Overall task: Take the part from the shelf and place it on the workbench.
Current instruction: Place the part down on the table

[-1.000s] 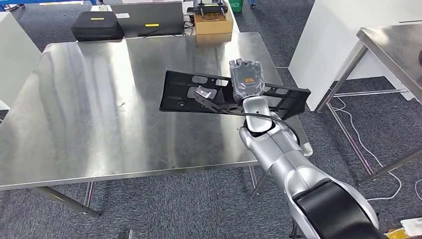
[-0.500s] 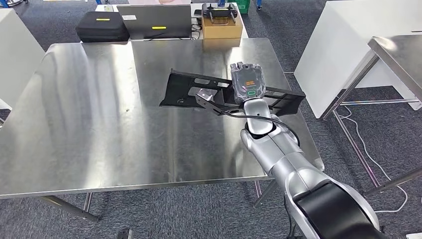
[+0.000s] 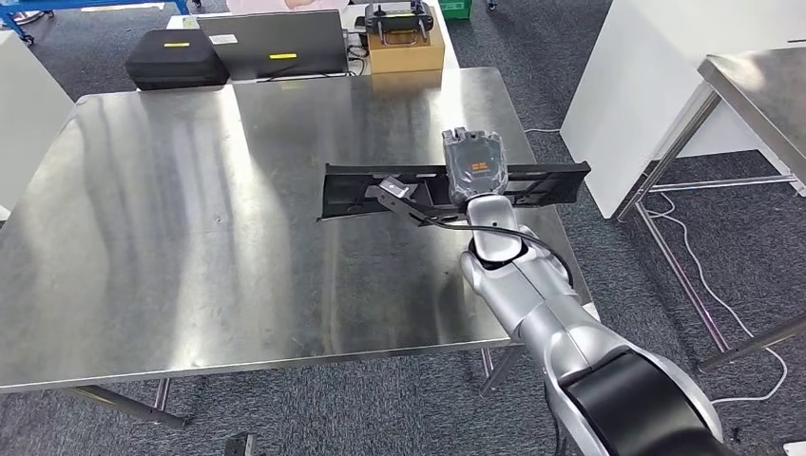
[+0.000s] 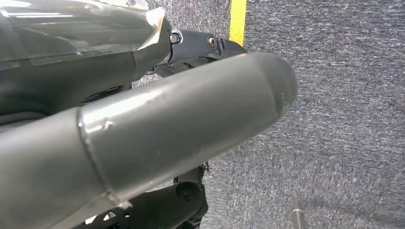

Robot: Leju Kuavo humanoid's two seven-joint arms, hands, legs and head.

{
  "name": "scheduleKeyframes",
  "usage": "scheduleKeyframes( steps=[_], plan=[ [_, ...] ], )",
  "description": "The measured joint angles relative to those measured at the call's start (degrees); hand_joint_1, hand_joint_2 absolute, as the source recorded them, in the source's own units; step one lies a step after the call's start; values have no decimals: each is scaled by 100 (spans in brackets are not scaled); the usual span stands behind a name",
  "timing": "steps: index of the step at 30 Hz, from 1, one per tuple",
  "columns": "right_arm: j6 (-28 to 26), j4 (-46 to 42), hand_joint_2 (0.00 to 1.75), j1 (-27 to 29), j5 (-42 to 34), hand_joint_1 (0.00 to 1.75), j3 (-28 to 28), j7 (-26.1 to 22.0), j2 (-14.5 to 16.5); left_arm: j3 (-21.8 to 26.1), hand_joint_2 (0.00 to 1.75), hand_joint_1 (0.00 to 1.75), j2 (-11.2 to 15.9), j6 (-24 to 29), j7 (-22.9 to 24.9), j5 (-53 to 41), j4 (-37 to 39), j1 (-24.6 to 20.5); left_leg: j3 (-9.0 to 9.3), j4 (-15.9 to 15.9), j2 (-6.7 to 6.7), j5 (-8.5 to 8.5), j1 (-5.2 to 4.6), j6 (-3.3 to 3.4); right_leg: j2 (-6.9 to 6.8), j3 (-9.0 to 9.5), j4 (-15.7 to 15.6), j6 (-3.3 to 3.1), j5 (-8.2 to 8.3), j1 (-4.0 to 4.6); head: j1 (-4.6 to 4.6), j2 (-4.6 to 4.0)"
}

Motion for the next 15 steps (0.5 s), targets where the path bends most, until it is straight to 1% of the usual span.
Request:
scheduleKeyframes(
  steps=[2, 3, 9, 15],
  plan=[
    [1, 26, 175, 32, -42, 175, -68, -38, 5, 16, 0, 0, 1, 2, 10, 3, 0, -3, 1, -5, 0, 5, 6, -52, 0, 0, 1, -15, 3, 5, 1, 0],
    [3, 40, 175, 48, -63, 175, -105, -58, 7, 21, 0, 0, 2, 2, 15, 5, 0, -3, 2, -6, 0, 8, 7, -64, -1, 1, 1, -20, 5, 6, 1, 0],
    [60, 130, 175, 136, -140, 175, -324, -162, 7, 67, 0, 0, 3, 1, 24, 15, 0, -5, 3, -5, -1, 25, -7, -91, -1, 19, -2, -38, 17, 23, 4, 0],
    [246, 219, 175, 224, -276, 175, -539, -315, 46, 109, 0, 0, 12, -12, 30, 56, 0, -5, 1, -4, -5, 25, -40, -90, -2, 34, -23, -34, 20, 18, 5, 0]
  ],
)
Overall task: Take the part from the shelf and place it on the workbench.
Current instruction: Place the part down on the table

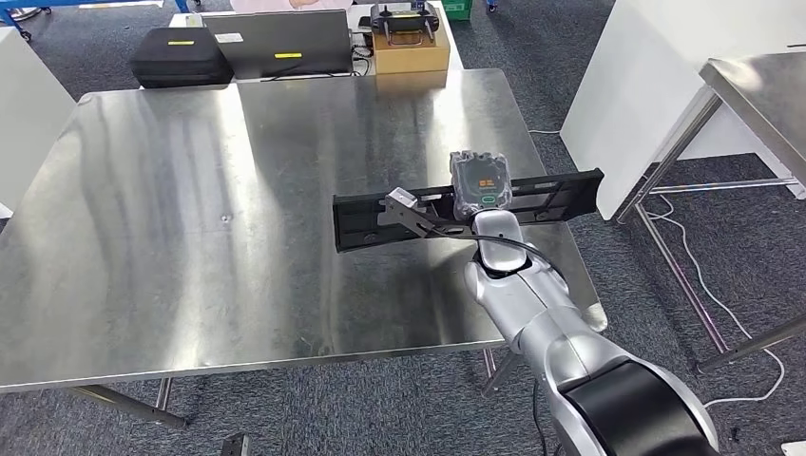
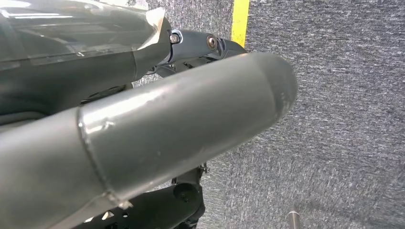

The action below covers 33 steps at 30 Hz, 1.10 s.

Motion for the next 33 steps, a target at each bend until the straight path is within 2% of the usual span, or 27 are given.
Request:
scheduleKeyframes(
  steps=[8, 33],
  plan=[
    [272, 92, 175, 118, -87, 175, -223, -119, 137, 83, 0, 0, 21, -16, 2, 66, 0, 1, 0, 1, 0, -8, -21, 11, 0, 2, -8, 1, -1, -16, -1, 0],
    [390, 123, 175, 143, -83, 175, -342, -206, 304, 239, 0, 0, 34, -17, -33, 149, 0, 16, 7, 0, 4, -9, -17, 14, 0, 9, -9, 1, -1, -18, -1, 0]
  ],
)
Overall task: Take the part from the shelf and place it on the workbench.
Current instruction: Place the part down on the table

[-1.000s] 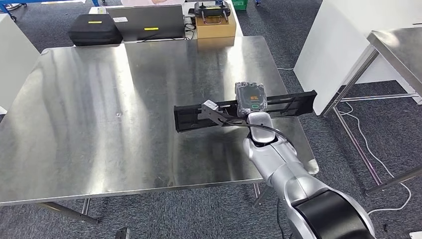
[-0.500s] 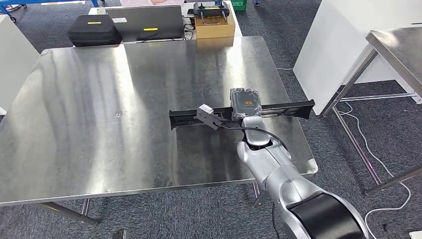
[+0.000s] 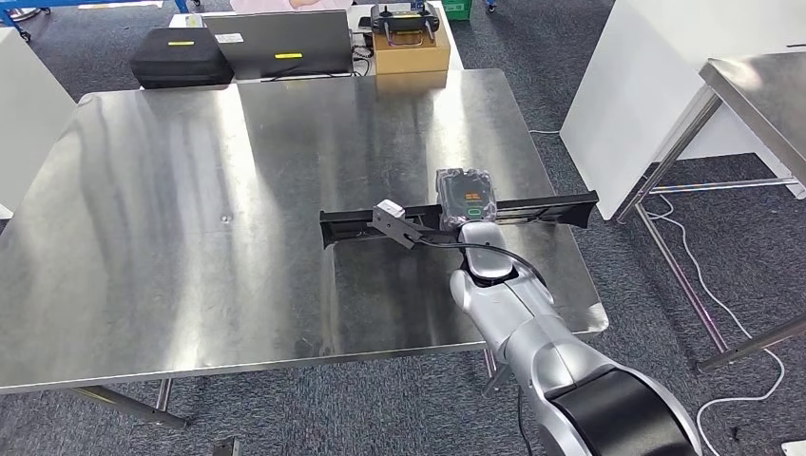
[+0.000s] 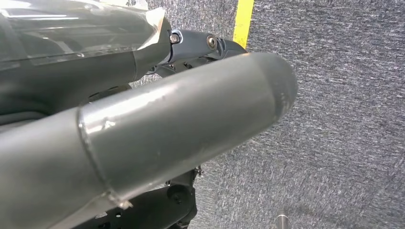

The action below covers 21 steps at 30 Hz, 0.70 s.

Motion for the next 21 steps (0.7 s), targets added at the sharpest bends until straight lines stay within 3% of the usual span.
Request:
scheduleKeyframes(
  steps=[4, 13, 21],
  plan=[
    [205, 6, 0, -1, -77, 0, -56, -39, 40, 9, 175, 0, 0, -8, 1, 24, 0, 0, 7, 0, 1, -1, 1, 0, 0, 4, -1, 0, 0, -1, -1, 0],
    [331, 12, 0, -15, -114, 0, -140, -46, 69, 12, 175, 0, 2, 10, 67, 21, 0, 0, 16, -1, 2, -3, 4, 0, 1, 15, -1, 0, 0, -1, -1, 0],
    [820, 49, 0, -36, -265, 0, -415, -56, 91, 30, 175, 0, 3, -21, 179, 29, 0, 3, 49, -2, 3, -11, 11, -4, 2, 47, -1, -1, -1, 0, -1, 0]
  ],
)
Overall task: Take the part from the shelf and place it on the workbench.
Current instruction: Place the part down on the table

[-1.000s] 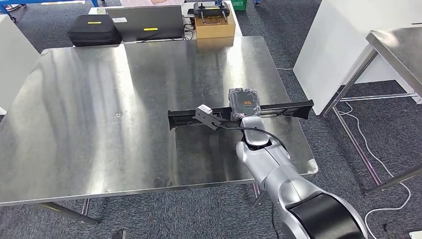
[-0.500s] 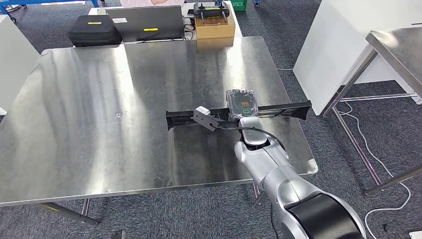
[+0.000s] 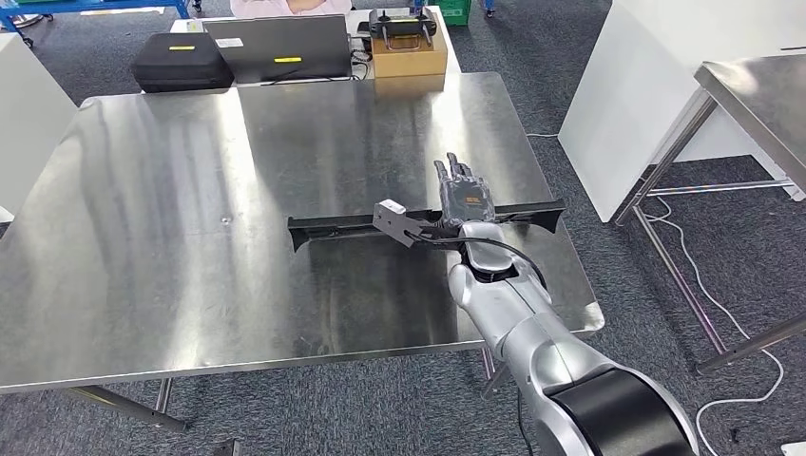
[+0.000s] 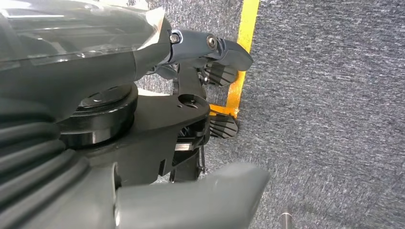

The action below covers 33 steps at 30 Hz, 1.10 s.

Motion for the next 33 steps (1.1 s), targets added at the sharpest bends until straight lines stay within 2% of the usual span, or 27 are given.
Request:
scheduleKeyframes(
  steps=[5, 25, 33],
  plan=[
    [251, 41, 0, 4, 22, 0, -26, 33, 13, 29, 175, 0, 1, -15, 57, -2, 0, 1, 2, 1, -2, 3, 0, 1, -1, 0, 1, 0, 0, 1, 0, 0],
    [423, 41, 0, -20, 122, 0, -108, 124, 74, 70, 175, 0, 3, -25, 70, 7, 0, 4, 1, 0, -3, 0, 0, 1, -1, 0, 0, 1, 0, 0, 0, 0],
    [699, 41, 0, -190, 293, 0, -108, 204, 90, 72, 175, 0, 3, -73, 70, -11, 0, 23, 0, 1, -3, 1, -1, 1, -1, 0, 1, 1, 0, 0, 1, 0]
  ],
)
